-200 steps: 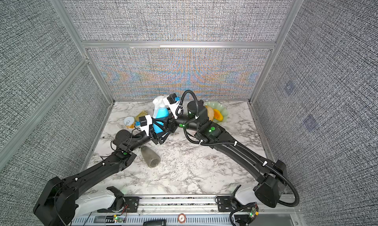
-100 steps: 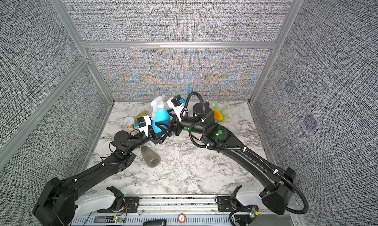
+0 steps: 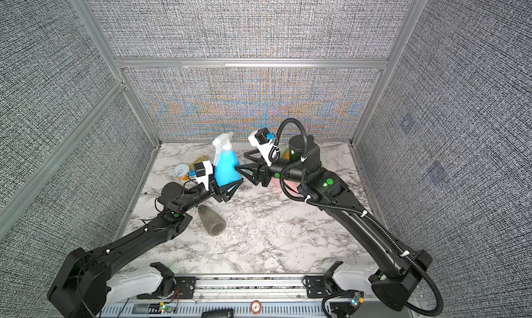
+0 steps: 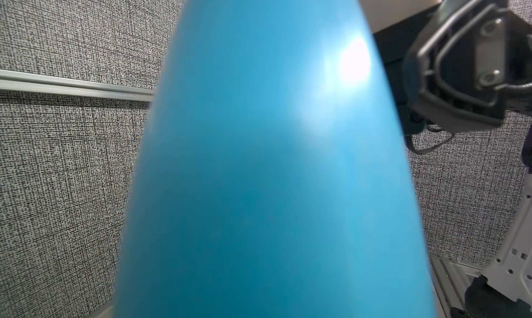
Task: Attach spray nozzles to spray bottles
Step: Screw the spray nozzle on the spray bottle.
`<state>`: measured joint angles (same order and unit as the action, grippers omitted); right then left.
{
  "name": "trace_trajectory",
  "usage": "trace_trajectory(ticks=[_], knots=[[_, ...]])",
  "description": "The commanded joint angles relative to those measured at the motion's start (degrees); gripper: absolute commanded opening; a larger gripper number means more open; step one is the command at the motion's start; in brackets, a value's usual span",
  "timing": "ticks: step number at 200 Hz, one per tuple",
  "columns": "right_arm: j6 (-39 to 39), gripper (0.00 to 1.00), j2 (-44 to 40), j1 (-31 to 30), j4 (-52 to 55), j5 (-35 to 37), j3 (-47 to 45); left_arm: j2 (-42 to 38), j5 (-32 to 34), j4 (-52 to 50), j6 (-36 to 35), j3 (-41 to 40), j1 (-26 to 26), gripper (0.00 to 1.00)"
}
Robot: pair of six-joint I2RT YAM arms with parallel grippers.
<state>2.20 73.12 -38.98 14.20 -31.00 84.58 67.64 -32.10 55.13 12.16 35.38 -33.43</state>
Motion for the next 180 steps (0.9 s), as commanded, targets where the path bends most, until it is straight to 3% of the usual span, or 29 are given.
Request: trace_trajectory(ticks=[1, 54, 108, 180], knots=[[-1.18, 0.62, 1.82, 0.99, 1.43, -6.56, 3.42, 0.25, -1.72, 1.03, 0.93, 0.42, 0.11, 0.72], [0.86, 0.62, 7.59, 1.64, 0.04, -10.79, 10.50, 0.05, -1.92, 0.59, 0.69, 0.57, 0.12, 0.72], [3.90, 0.62, 9.49, 1.69, -3.30, -12.53, 11.34, -0.05, -2.00, 0.24, 0.55, 0.76, 0.12, 0.72], [6.65, 0.52, 11.02, 1.37, -6.15, -14.26, 11.67, -0.11, -1.92, -0.29, 0.12, 0.97, 0.10, 0.72]])
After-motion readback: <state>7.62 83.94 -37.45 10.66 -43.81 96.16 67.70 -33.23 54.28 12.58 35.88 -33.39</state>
